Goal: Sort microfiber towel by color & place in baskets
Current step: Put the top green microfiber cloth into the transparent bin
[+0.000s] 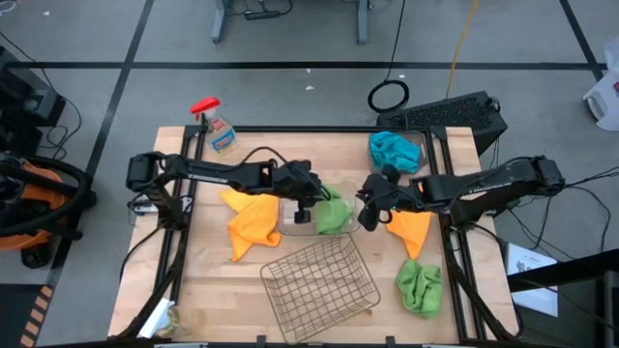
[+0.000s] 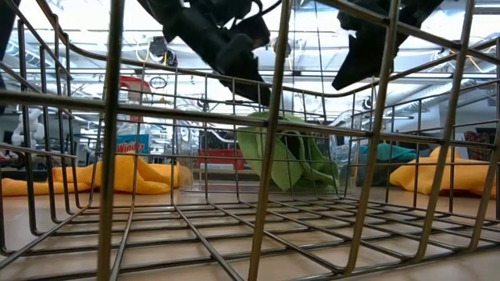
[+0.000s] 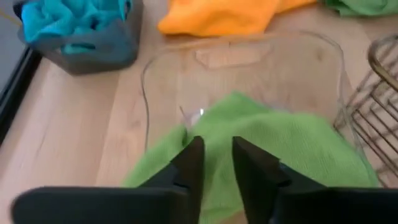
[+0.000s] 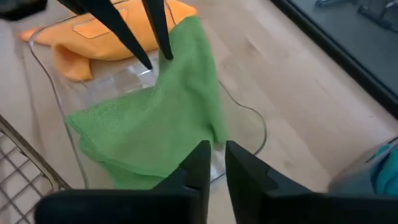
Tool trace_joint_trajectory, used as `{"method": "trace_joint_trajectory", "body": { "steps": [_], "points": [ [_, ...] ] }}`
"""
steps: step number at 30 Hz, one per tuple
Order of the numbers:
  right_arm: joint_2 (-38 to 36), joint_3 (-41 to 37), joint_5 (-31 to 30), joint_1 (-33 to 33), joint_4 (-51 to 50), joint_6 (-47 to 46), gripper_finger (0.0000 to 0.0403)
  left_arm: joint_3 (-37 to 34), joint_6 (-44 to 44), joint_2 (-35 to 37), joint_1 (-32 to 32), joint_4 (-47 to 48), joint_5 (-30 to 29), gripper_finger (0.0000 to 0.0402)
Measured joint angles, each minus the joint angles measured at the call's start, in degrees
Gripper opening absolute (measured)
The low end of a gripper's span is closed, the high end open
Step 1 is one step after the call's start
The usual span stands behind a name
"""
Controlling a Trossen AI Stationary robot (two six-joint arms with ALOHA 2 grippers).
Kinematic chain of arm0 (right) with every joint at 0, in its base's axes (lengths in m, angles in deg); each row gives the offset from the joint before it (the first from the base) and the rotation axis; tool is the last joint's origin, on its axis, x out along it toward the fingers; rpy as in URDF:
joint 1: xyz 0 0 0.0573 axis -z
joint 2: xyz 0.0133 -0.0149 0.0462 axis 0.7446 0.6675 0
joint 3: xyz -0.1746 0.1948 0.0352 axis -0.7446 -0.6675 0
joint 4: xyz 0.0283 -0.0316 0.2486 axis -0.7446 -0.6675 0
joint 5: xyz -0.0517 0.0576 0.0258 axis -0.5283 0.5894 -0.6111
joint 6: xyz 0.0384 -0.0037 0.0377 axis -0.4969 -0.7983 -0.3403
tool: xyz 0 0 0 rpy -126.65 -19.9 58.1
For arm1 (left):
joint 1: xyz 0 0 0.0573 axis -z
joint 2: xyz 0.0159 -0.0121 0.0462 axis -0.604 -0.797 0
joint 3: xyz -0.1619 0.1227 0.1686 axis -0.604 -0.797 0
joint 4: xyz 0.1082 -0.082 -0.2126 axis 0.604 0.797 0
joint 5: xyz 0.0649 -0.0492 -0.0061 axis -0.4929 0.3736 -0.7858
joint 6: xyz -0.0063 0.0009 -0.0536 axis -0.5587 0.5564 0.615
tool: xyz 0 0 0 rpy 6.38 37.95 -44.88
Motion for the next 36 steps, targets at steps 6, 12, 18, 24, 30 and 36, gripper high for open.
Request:
{"method": "trace_joint_trajectory", "body": {
  "steps": [6,12,18,24,30,36],
  "points": [
    [-0.3,0.0,-1.8,-1.1,-0.1,0.4,0.0018,0.0,0.5,-1.6,0.0,5.3,0.0,0.0023],
    [-0.3,0.0,-1.8,-1.1,-0.1,0.4,0.0013,0.0,3.7,-1.4,-0.1,14.1,0.1,0.0005],
    [-0.3,0.0,-1.8,-1.1,-0.1,0.2,0.0013,0.0,4.8,0.2,0.9,18.2,1.3,0.0014],
    [-0.3,0.0,-1.6,-1.1,-0.1,0.2,0.0013,1.8,5.9,2.7,2.8,17.7,-5.3,0.0015],
    [-0.3,0.0,-1.5,-1.7,-1.0,-0.8,0.0013,2.2,4.9,1.8,2.5,16.8,-1.3,0.0015],
    [-0.3,0.0,-1.5,-3.9,-3.2,-2.7,0.0013,2.2,6.3,1.7,4.0,21.7,3.5,0.0015]
  ]
}}
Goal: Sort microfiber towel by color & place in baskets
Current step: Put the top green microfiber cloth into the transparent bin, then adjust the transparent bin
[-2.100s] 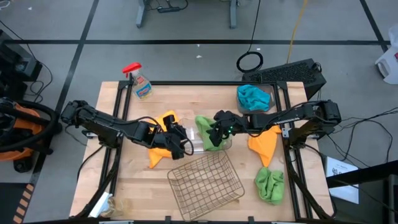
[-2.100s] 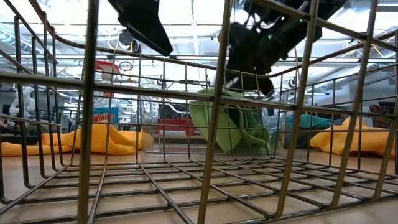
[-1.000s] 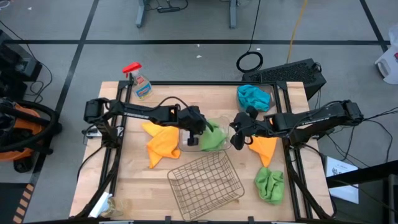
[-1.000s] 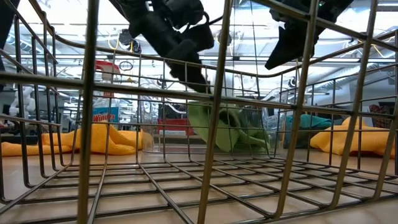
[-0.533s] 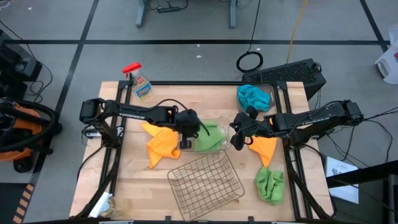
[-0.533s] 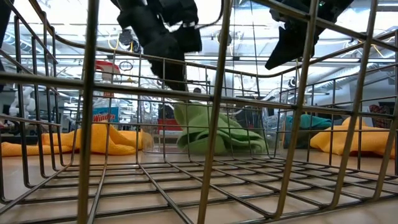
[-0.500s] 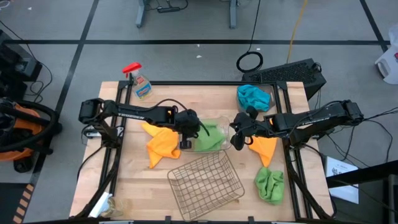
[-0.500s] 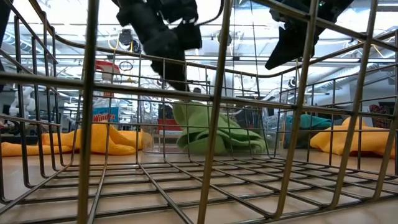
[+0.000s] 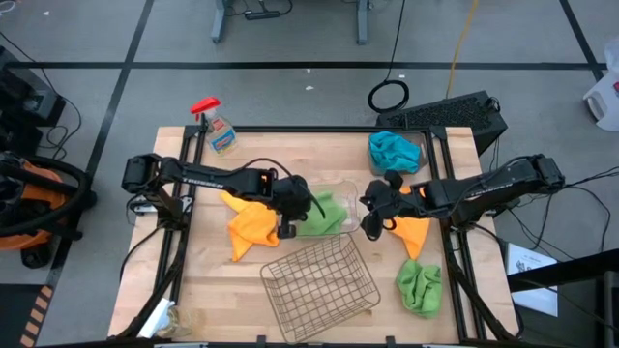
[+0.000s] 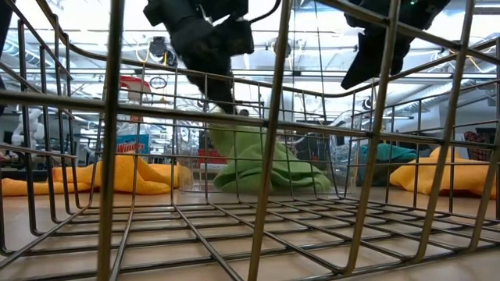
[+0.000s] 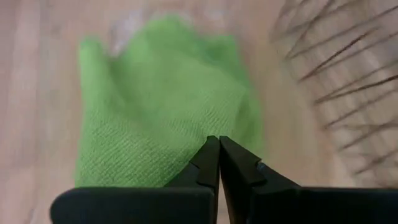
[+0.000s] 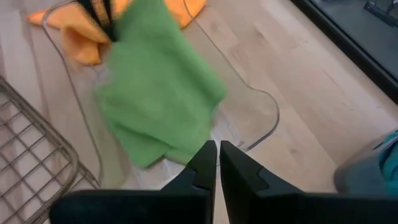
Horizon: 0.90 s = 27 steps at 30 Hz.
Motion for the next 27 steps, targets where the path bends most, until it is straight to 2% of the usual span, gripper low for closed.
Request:
{"method": "trace_joint_trajectory", "body": {
  "steps": [2,6,14,19,24,27],
  "points": [
    [0.0,0.0,0.0,-0.6,0.0,-0.1,0.0013,0.0,1.1,0.0,0.3,0.8,-4.5,0.0016],
    [0.0,0.0,-0.1,-1.7,0.1,-0.3,0.0013,0.0,1.4,0.0,0.3,2.4,-4.5,0.0037],
    [0.0,0.0,-0.7,-4.0,-1.9,-2.7,0.0013,0.1,1.8,3.1,1.5,2.9,-5.2,0.0164],
    [0.0,0.0,-2.9,-6.0,-4.8,-5.3,0.0013,0.1,7.2,7.7,2.4,4.8,-6.9,0.0225],
    [0.0,0.0,-3.2,-9.2,-9.3,-9.2,0.0013,0.0,10.3,10.8,4.5,11.7,-12.2,0.0237],
    [0.0,0.0,-3.1,-11.9,-12.3,-12.0,0.0013,-2.6,10.5,12.0,6.0,13.0,-15.0,0.0233]
  ]
}}
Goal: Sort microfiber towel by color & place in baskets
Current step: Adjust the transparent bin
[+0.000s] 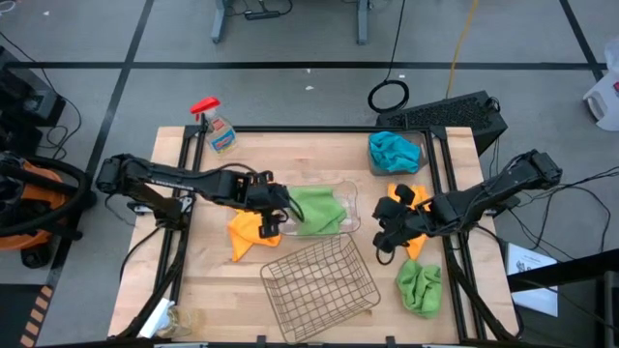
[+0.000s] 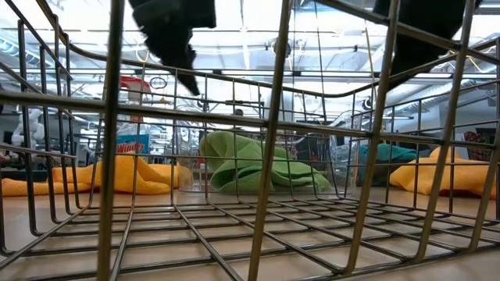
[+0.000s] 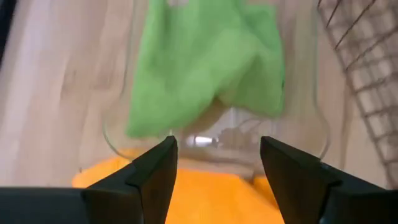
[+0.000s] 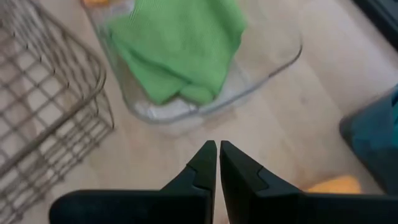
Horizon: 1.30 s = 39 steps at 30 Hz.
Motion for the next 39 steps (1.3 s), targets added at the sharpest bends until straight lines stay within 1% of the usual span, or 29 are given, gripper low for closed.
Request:
{"method": "trace_joint_trajectory", "body": {
  "steps": [6,10,15,20,22,24,31,36,39],
  "points": [
    [0.0,0.0,0.4,-6.0,-6.8,-8.9,0.0013,-5.8,4.7,1.9,3.3,-0.7,-3.0,0.0196],
    [0.0,0.0,0.3,-9.7,-9.1,-13.7,0.0013,-7.3,6.0,3.5,5.6,-2.2,-4.9,0.0162],
    [0.0,0.0,-0.2,-12.3,-9.1,-16.7,0.0013,-8.4,7.4,3.9,6.8,-1.6,-7.1,0.0125],
    [0.0,0.0,-0.3,-14.0,-9.0,-18.0,0.0013,-12.6,7.4,3.2,6.1,-4.6,-6.9,0.0094],
    [0.0,0.0,-0.2,-14.6,-9.0,-18.2,0.0013,-14.3,7.1,3.3,5.6,-8.9,-5.6,0.0083],
    [0.0,0.0,0.1,-15.2,-9.0,-18.2,0.0013,-15.3,7.0,3.3,5.2,-10.7,-3.9,0.0073],
    [0.0,0.0,3.3,-18.4,-8.7,-20.5,0.0013,-15.9,4.3,3.3,4.1,-14.4,-3.5,0.0055],
    [0.0,0.0,3.2,-21.4,-8.3,-23.4,0.0013,-15.9,2.8,3.3,3.0,-16.8,-3.4,0.0054],
    [0.0,0.0,2.7,-22.7,-6.9,-24.1,0.0013,-15.9,2.8,3.3,2.5,-16.2,-3.3,0.0054]
  ]
}}
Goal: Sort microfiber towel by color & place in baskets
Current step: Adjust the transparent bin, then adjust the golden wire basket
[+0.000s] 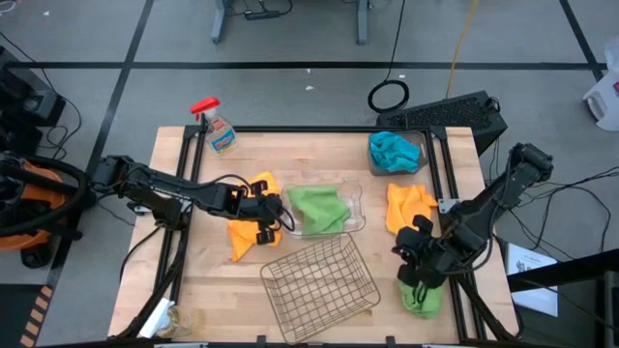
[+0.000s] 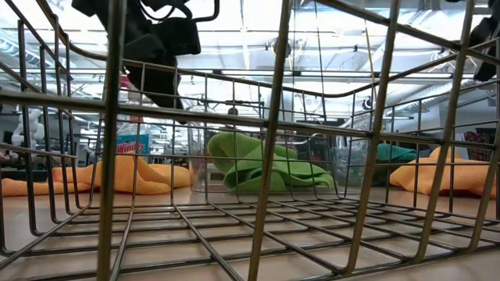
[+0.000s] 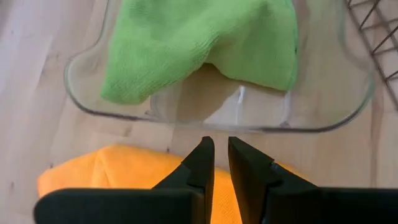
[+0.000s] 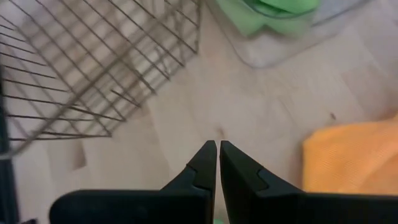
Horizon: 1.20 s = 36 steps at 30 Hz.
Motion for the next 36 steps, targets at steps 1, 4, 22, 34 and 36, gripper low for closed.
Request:
{"method": "trace_joint_trajectory", "body": {
  "steps": [1,4,22,34,36],
  "points": [
    [0.0,0.0,-0.5,-0.4,0.9,0.1,0.0013,0.0,0.0,0.0,-0.1,0.6,0.0,0.0054],
    [0.5,0.0,-1.7,-1.3,4.8,2.4,0.0013,0.0,1.7,0.2,0.2,3.1,0.6,0.0054],
    [13.2,0.0,3.7,-2.3,15.0,12.5,0.0013,0.0,35.5,2.0,28.7,10.1,-0.3,0.0054],
    [15.6,0.0,5.2,-2.3,21.4,14.0,0.0013,0.0,39.1,-3.9,38.5,-9.8,-7.0,0.0054],
    [15.6,0.0,5.2,-2.3,21.8,13.8,0.0013,0.0,39.2,-5.3,38.6,-10.4,-7.1,0.0054]
  ]
}}
